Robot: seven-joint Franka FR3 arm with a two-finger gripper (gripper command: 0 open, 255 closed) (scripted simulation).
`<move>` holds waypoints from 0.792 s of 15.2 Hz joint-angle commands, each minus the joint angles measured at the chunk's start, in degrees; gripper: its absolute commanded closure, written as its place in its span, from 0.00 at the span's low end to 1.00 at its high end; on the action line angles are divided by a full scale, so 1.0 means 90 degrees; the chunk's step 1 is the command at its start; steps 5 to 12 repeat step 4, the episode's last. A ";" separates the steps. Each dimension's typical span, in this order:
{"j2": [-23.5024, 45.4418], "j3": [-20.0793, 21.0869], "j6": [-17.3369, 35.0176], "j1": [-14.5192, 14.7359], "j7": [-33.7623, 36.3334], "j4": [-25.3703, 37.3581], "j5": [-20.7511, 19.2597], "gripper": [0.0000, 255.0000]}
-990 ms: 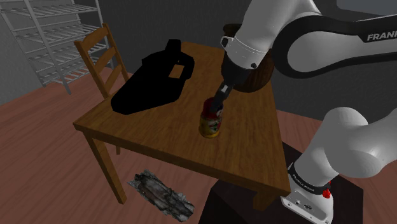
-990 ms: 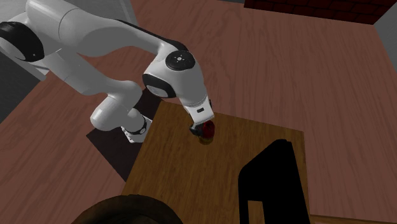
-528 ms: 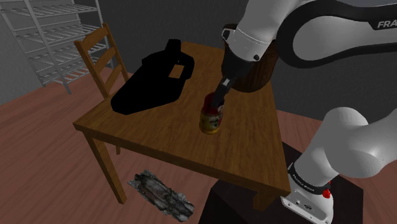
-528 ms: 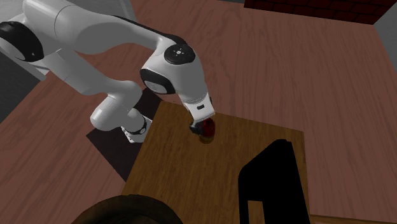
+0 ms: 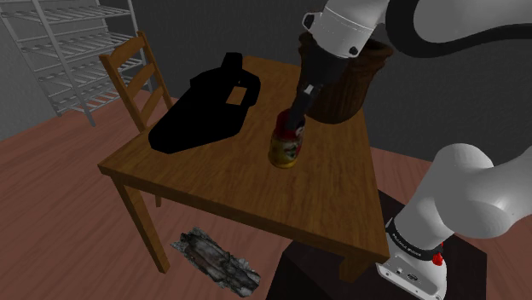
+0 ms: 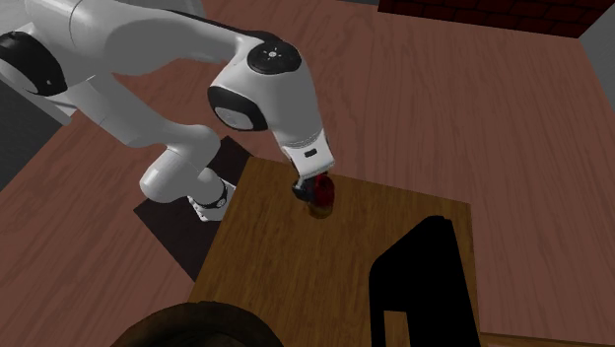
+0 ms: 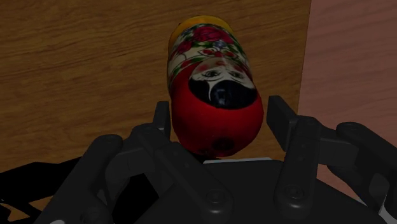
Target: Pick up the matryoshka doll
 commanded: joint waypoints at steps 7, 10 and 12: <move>0.0025 -0.0025 -0.0255 -0.0017 0.0009 0.0280 -0.0029 1.00; 0.0025 -0.0025 -0.0255 -0.0017 0.0009 0.0280 -0.0029 1.00; 0.0025 -0.0025 -0.0255 -0.0017 0.0009 0.0280 -0.0029 1.00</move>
